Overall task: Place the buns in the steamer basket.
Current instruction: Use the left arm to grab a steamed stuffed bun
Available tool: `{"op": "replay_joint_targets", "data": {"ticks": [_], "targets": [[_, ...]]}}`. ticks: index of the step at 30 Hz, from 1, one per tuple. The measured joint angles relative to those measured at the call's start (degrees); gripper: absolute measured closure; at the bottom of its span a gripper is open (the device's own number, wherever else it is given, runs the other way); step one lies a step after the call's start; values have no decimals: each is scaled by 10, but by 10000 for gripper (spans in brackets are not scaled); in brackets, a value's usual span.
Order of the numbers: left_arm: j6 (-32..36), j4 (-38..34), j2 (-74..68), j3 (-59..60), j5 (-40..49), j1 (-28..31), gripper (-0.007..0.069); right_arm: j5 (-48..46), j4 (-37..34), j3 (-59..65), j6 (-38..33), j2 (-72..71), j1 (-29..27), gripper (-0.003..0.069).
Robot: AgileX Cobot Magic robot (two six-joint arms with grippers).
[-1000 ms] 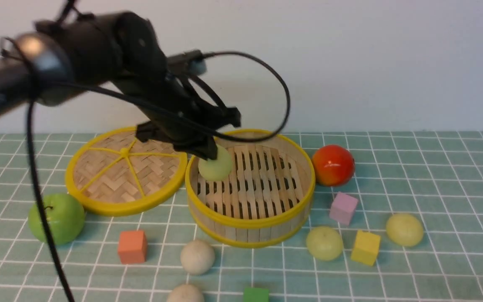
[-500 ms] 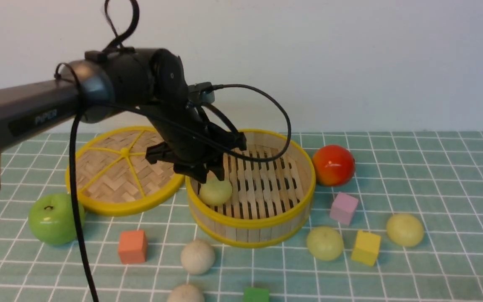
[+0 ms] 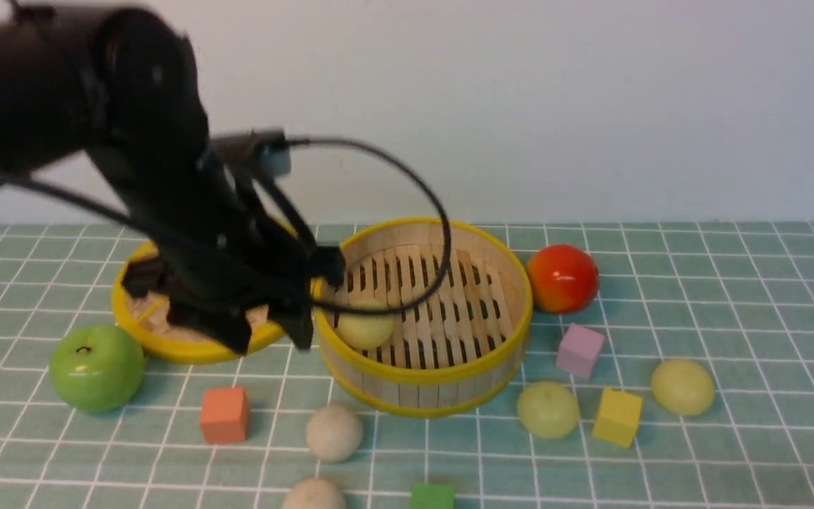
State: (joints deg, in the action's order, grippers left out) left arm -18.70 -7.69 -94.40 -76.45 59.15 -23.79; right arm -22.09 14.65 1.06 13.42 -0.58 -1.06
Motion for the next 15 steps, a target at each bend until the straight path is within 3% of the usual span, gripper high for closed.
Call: {"op": "replay_joint_targets", "data": {"ticks": [4, 9, 15], "targets": [[-6, 21, -27, 44, -53, -43, 194, 0, 0, 0, 0, 0, 0, 421], [-72, 107, -77, 39, -93, -93, 194, 0, 0, 0, 0, 0, 0, 421], [-120, 153, -130, 34, -114, -101, 194, 0, 0, 0, 0, 0, 0, 421]]}}
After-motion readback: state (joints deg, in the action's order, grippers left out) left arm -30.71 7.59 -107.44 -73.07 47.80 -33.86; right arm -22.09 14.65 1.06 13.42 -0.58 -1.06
